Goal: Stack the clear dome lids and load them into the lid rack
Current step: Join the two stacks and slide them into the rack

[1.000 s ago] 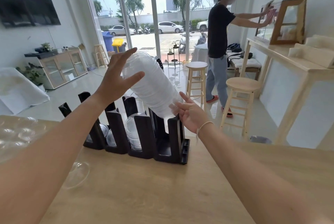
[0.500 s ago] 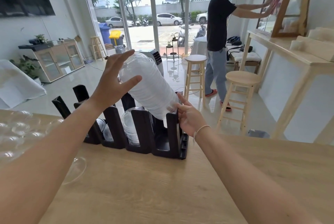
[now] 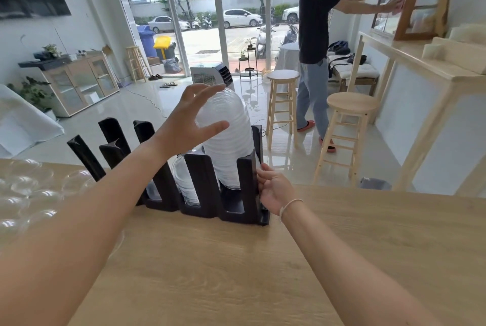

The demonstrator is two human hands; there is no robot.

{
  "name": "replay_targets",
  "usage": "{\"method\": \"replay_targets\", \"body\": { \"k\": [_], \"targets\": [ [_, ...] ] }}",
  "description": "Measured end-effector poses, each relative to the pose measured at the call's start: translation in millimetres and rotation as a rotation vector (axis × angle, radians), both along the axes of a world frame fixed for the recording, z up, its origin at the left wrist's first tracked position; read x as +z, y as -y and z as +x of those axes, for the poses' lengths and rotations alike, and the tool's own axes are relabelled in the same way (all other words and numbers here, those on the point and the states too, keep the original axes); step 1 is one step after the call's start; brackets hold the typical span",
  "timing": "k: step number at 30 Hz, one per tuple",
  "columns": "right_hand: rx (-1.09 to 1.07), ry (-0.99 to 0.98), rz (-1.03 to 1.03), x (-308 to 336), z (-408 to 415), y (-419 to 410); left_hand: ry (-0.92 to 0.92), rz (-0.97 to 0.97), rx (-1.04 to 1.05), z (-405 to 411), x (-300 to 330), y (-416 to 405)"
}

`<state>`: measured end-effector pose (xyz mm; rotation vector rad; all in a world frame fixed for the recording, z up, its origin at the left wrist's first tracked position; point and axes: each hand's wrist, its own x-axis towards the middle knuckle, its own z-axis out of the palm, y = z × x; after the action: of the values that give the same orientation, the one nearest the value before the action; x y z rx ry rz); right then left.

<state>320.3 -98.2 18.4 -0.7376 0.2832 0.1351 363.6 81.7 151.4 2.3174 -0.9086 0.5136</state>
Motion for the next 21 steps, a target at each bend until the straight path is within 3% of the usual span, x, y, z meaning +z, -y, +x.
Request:
{"method": "replay_targets", "body": {
  "k": [13, 15, 21],
  "targets": [
    [-0.036, -0.092, -0.099, -35.5, -0.5, 1.7, -0.191, 0.036, -0.011, 4.5, -44.0, 4.0],
    [-0.034, -0.109, -0.200, -35.7, -0.5, 1.1, -0.217, 0.036, -0.020, 3.4, -45.4, 3.6],
    [-0.091, -0.174, -0.773, -52.5, -4.9, 3.1, -0.220, 0.204, 0.017, 0.4, -53.6, 4.0]
  ]
}}
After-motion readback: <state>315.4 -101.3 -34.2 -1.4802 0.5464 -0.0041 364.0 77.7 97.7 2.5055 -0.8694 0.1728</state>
